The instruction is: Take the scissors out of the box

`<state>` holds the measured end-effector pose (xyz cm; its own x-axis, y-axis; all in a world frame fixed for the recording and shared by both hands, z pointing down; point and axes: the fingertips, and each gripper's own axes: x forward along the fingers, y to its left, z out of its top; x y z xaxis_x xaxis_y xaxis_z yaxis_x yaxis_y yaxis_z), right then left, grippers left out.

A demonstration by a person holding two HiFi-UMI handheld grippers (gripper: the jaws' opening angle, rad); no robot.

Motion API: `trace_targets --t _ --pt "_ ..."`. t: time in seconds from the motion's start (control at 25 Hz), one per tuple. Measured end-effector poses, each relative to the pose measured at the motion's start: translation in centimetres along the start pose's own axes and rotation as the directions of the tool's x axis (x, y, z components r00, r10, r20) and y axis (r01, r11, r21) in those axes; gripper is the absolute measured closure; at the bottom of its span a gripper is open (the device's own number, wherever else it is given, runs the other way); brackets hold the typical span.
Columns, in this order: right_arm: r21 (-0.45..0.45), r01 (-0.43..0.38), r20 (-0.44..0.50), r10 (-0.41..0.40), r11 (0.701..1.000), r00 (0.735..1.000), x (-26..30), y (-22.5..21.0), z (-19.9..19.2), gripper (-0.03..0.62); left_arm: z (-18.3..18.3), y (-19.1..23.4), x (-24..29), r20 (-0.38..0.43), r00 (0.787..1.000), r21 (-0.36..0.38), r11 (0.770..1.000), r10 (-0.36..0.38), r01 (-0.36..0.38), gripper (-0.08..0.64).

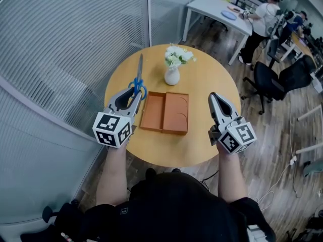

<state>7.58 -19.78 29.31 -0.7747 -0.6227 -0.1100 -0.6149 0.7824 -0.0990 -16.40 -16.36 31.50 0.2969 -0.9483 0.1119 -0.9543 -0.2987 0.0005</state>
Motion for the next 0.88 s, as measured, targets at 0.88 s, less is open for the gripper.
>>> trace_targets --t 0.88 --pt "-0.045 0.004 -0.029 -0.006 0.999 1.0 -1.5 -0.3 0.0 0.558 -0.4 -2.2 0.3 -0.016 1.0 0.015 1.0 -0.007 0.007 0.468"
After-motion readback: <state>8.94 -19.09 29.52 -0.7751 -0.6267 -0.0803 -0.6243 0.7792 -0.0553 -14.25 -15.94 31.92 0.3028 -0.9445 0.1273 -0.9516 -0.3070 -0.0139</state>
